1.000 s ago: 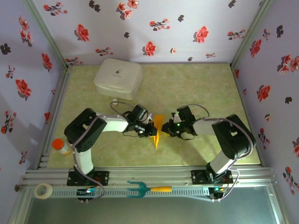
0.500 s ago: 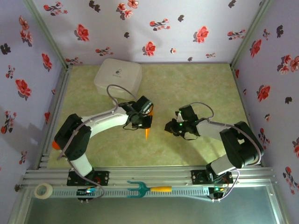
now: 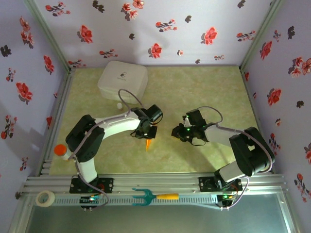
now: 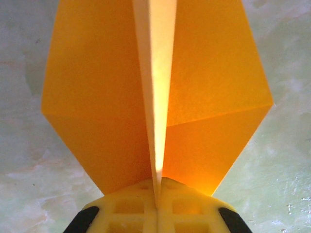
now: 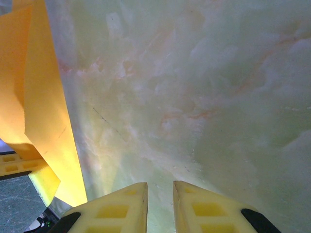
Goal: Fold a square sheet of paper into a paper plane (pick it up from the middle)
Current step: Move a paper plane to the center of the table.
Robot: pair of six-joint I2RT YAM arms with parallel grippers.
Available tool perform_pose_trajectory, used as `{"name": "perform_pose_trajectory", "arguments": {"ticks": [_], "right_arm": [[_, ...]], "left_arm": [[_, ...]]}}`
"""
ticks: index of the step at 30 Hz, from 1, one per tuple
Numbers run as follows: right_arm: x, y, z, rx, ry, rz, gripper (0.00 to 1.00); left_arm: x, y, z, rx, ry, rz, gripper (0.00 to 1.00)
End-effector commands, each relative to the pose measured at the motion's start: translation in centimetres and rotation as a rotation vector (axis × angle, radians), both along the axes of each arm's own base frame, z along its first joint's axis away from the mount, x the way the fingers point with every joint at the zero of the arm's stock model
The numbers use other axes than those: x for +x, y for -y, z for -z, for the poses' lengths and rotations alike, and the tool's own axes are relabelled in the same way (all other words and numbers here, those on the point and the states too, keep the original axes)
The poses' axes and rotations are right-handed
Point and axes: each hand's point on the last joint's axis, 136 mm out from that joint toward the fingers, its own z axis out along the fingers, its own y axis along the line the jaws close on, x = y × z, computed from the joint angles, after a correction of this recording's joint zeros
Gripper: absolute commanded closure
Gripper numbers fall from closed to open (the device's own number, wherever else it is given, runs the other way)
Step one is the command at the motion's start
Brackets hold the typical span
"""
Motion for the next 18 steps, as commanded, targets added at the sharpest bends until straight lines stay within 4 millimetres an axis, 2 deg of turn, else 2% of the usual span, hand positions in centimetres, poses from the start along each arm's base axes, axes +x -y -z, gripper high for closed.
{"name": "perform_pose_trajectory", "arguments": {"ticks": [1,18], "right_arm": [[0.4,0.1,-0.3,-0.008,0.008,0.01,0.78],[0.4,-0.1,-0.1,0.002,0.0,0.005,0.78]], "left_arm": [[-0.2,0.0,0.4,0.027,-0.008,0.019,0.94],[-0.5,0.2,1.6,0.032,-0.03,0.022,0.87]]}}
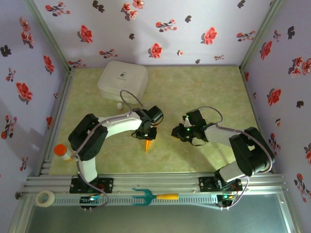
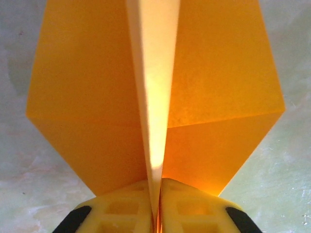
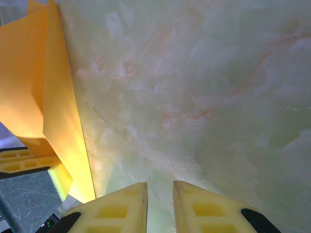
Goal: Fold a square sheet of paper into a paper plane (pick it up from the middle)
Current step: Move a paper plane to the center of the table.
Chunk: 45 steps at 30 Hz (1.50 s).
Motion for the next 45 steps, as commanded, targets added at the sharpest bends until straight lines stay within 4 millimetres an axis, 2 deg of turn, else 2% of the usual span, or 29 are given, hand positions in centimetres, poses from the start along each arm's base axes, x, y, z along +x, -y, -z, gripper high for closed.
{"name": "perform_pose_trajectory", "arguments": {"ticks": [1,16,23,30,40,45], "right_arm": [[0.4,0.0,-0.1,0.001,0.0,0.006,0.78],[0.3,-0.1,0.1,0.0,-0.005,0.004,0.78],[0.4,-0.1,0.0,0.001,-0.005,0.004,0.78],[0.5,-0.2,-0.4,-0.001,0.005,-0.003,0.78],[0.6,0.4,-1.1,-0.017,0.032,0.002,0.78],[0.6,0.8,-1.2,-0.013,0.038,0.013,0.78]], "left_arm": [[-0.3,0.2,0.4,0.01,-0.009,0.016,0.87],[-0.4,0.3,1.5,0.021,-0.031,0.022,0.84],[-0.8,0.0,2.7,0.045,-0.049,0.005,0.82],[-1.3,-0.8,3.9,0.115,-0.054,-0.03,0.79],[-2.1,-0.5,5.2,0.197,-0.07,-0.05,0.74],[-2.0,-0.8,5.2,0.216,-0.065,-0.075,0.7]]}}
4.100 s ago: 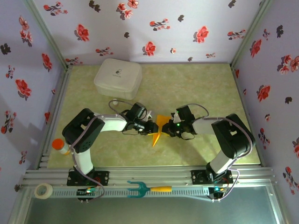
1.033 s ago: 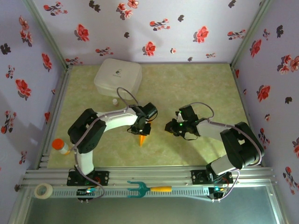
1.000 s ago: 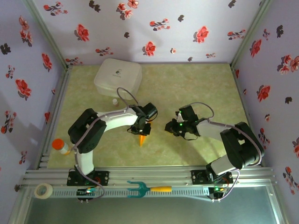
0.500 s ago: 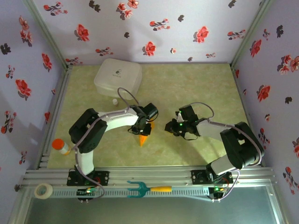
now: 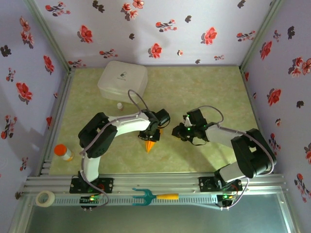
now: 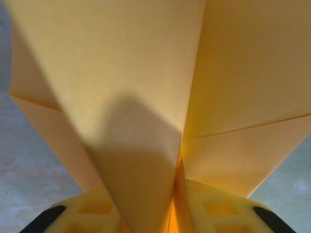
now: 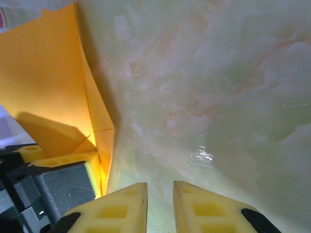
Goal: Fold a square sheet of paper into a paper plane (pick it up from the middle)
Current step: Move a paper plane to the center of the table.
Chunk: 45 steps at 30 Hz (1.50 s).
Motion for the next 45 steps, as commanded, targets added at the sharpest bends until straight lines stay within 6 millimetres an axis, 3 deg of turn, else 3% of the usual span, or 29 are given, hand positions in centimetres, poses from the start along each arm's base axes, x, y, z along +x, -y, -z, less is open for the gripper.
{"name": "perform_pose_trajectory", "arguments": {"ticks": [1,6,19,32,45], "right_arm": [[0.4,0.6,-0.5,-0.015,0.025,0.008,0.78],[0.5,1.0,-1.0,-0.001,0.038,0.016,0.78],[0.7,1.3,-1.8,0.032,0.063,0.026,0.77],[1.0,1.7,-2.5,0.034,0.075,0.039,0.77],[1.4,2.0,-3.4,0.012,0.092,0.044,0.77]], "left_arm": [[-1.8,-1.5,3.7,0.091,-0.078,-0.034,0.7],[-2.0,-0.9,3.9,0.058,-0.094,-0.073,0.66],[-2.2,-1.6,3.5,0.103,-0.105,-0.128,0.63],[-0.1,-0.1,-0.7,0.016,-0.011,-0.176,0.62],[0.7,-0.2,-4.1,-0.037,0.062,-0.163,0.59]]}}
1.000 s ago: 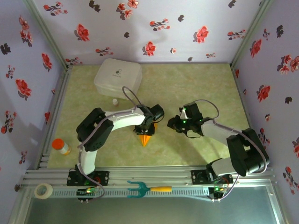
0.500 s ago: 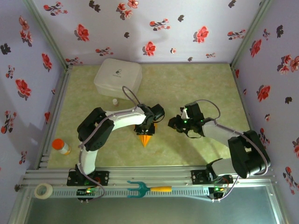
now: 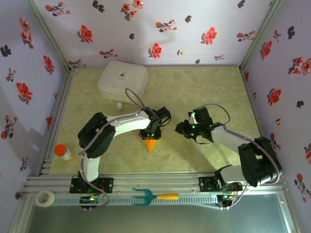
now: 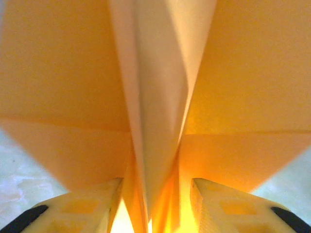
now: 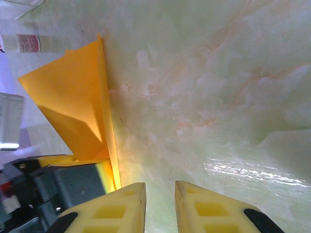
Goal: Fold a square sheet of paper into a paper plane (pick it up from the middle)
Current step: Move a paper plane to the center of the table, then reset both arms
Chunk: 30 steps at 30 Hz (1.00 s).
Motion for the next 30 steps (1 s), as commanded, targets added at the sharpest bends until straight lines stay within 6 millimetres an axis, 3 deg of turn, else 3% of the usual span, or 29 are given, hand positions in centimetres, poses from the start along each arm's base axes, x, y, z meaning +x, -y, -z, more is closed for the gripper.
{"name": "perform_pose_trajectory", "arguments": {"ticks": [1,5,9,12,15,18,23,25,30], "right_arm": [[0.5,0.4,-1.2,-0.018,0.034,-0.004,0.76],[0.8,0.5,-1.8,-0.021,0.045,-0.001,0.76],[1.3,1.4,-2.6,-0.063,0.078,0.015,0.74],[2.1,2.8,-4.1,-0.129,0.147,0.045,0.71],[3.3,5.6,-6.4,-0.272,0.253,0.106,0.61],[4.5,9.3,-9.0,-0.459,0.378,0.204,0.51],[6.1,15.6,-11.4,-0.795,0.595,0.351,0.29],[6.6,17.6,-11.4,-0.912,0.662,0.407,0.22],[7.8,20.8,-9.5,-1.107,0.761,0.495,0.2]], "left_arm": [[0.4,-0.6,-2.2,-0.001,0.052,-0.003,0.59],[0.4,-0.7,-3.0,-0.011,0.062,0.011,0.59],[0.9,-0.6,-5.6,-0.061,0.129,0.017,0.59],[1.9,-1.3,-8.5,-0.083,0.234,0.022,0.55],[3.1,-3.4,-11.2,-0.096,0.354,0.007,0.51],[4.1,-7.1,-12.5,-0.084,0.45,-0.031,0.49],[5.9,-15.8,-13.1,0.0,0.604,-0.124,0.36],[6.5,-19.3,-12.9,0.025,0.657,-0.182,0.3],[7.9,-27.3,-12.3,0.099,0.775,-0.334,0.14]]}}
